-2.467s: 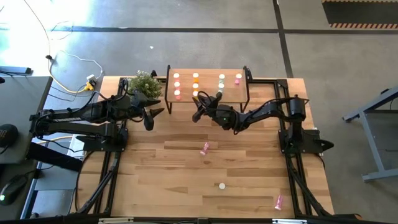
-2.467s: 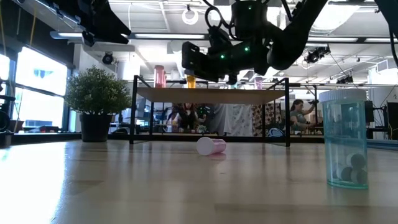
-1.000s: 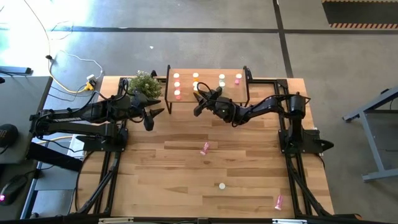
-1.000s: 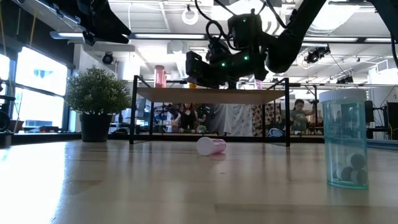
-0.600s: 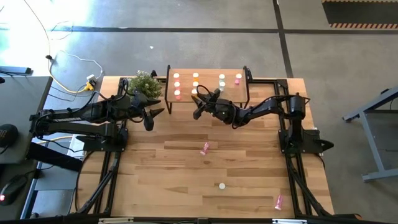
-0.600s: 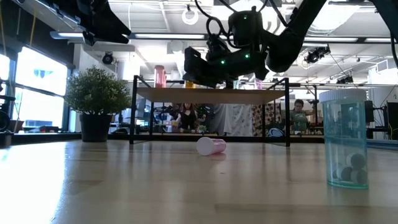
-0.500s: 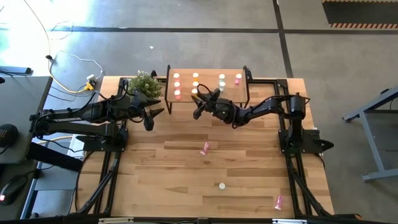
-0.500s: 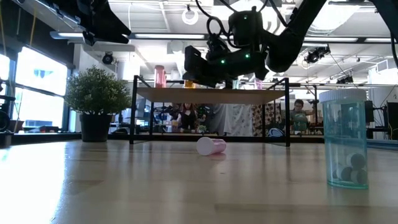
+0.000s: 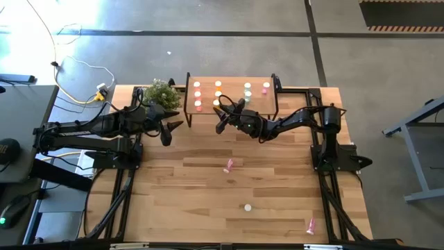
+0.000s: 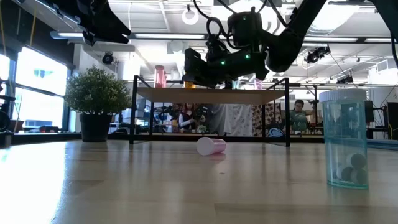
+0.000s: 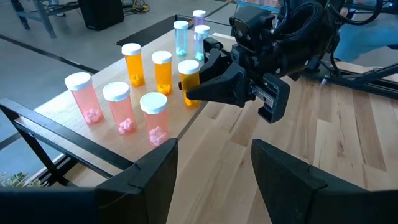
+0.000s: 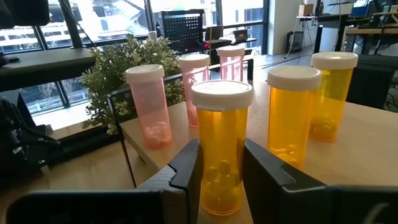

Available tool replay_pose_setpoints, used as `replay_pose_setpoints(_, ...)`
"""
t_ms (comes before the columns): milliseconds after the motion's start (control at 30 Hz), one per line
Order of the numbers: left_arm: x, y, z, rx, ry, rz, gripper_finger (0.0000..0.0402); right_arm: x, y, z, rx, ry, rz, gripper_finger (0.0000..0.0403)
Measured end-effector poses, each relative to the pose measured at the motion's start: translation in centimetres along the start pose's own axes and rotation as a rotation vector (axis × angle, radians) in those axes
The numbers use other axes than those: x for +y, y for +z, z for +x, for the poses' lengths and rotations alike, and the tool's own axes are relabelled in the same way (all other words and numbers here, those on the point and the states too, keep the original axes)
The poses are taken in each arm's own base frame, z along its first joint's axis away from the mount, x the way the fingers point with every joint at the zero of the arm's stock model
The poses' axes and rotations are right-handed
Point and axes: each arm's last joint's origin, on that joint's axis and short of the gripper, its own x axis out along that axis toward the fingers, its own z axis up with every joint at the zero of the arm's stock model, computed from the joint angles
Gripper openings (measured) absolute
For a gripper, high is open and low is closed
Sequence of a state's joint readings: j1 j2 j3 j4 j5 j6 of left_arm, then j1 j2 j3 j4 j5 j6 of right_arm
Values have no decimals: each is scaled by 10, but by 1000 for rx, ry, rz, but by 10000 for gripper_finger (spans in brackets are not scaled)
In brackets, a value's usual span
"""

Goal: Pick and place medicine bottles onto shelf by color
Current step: Put the orange pill bottle on the shelf aligned with the other orange pill bottles

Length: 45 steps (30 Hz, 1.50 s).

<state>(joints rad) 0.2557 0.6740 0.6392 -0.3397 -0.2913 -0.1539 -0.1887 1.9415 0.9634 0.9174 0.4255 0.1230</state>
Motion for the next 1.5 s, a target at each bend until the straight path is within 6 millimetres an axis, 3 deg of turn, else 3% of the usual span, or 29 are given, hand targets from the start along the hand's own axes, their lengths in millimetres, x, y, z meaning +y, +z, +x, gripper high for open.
replay_pose_setpoints(700, 0, 0, 0, 0, 0, 0, 195, -1, -3, 0, 25, -24, -42, 85)
replay_pose_setpoints(1033, 0, 0, 0, 0, 0, 0, 195, -2, -4, 0, 32, -49, -75, 158)
replay_pose_setpoints(1300, 0, 0, 0, 0, -1, -1, 195, 2, 0, 2, 22, -49, -67, 167)
replay_pose_setpoints(1500, 0, 0, 0, 0, -1, -3, 195, 7, 7, 12, 117, -81, -96, 167)
